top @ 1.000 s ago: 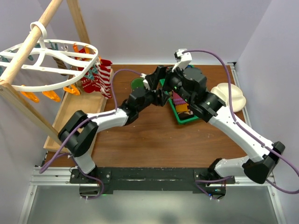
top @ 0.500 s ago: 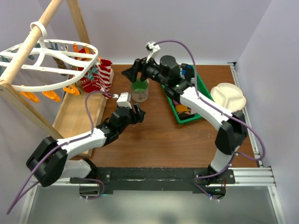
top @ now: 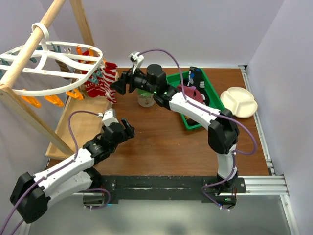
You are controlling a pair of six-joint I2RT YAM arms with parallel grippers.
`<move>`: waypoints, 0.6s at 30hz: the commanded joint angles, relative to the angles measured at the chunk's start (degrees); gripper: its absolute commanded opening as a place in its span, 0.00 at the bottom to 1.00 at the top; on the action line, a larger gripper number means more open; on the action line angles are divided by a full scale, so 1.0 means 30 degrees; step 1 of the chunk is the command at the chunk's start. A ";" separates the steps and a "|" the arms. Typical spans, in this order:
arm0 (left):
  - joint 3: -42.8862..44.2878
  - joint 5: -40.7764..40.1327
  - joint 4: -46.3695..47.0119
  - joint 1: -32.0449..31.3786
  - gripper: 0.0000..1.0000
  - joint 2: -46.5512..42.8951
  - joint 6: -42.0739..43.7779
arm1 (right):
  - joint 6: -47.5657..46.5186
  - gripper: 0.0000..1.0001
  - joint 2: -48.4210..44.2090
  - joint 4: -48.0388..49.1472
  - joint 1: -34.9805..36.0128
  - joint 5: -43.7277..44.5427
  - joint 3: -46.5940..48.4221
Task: Remove the socks clipped to the hanger
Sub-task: Remove the sock from the hanger.
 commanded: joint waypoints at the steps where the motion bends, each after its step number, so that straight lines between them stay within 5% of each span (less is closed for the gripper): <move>1: 0.0078 -0.1200 -0.2704 0.0488 0.75 -0.1840 -0.1252 | -0.0586 0.70 0.0502 0.2000 0.0675 0.1129 0.0546; 18: 0.0987 0.0997 -0.4614 0.3445 0.79 -0.4130 0.0885 | 0.1142 0.68 0.4223 0.6044 0.0999 0.3914 0.1745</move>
